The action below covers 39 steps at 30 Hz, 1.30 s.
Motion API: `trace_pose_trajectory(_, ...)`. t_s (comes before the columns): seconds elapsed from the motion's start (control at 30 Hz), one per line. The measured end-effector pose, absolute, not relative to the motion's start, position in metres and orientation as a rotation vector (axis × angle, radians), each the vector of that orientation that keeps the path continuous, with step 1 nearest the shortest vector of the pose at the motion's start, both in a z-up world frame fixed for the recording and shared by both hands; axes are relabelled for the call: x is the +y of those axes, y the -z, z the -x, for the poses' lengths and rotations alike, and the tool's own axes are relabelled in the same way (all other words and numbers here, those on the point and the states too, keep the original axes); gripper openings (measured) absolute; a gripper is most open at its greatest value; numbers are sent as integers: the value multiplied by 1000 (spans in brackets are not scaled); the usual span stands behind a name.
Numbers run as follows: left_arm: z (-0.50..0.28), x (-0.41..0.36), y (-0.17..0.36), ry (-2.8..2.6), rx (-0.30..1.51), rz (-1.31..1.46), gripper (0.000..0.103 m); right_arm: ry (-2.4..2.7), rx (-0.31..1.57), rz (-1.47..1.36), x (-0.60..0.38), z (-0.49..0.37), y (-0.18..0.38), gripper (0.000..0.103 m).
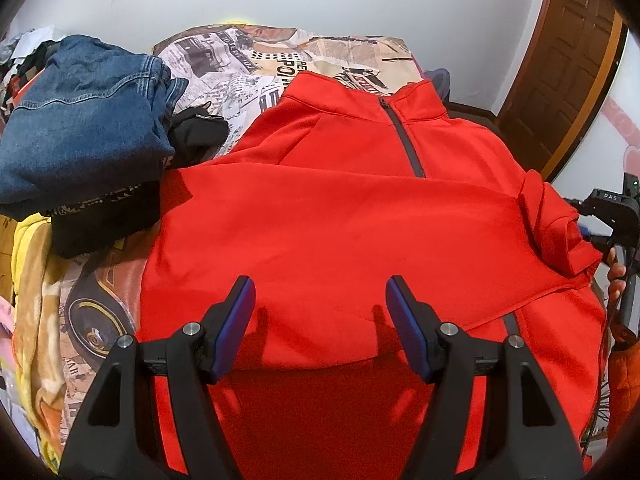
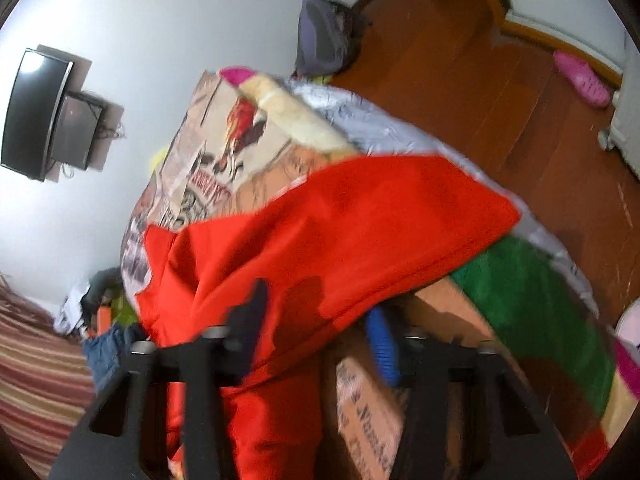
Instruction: Fold large clothes
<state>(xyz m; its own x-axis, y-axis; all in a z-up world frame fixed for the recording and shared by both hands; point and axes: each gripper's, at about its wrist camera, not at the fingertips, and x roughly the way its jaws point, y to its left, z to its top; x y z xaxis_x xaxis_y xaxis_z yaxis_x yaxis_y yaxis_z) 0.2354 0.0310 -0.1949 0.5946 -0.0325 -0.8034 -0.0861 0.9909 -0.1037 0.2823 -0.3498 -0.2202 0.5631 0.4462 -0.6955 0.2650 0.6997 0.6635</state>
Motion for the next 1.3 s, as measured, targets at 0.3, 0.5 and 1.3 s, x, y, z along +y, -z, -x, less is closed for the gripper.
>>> trace_pose_trajectory(0.3,-227,39,189,-38,913,139,67,-181,822,-659,-338,-280,157,6)
trace_pose_trajectory(0.5,-216,48,180,-47,880,150,67,-289,713,-562,-309,-272,97,6)
trace_pose_trajectory(1.3,-137,139,165,-187,810,256,67,-892,1122,-55,-28,-223,145,6)
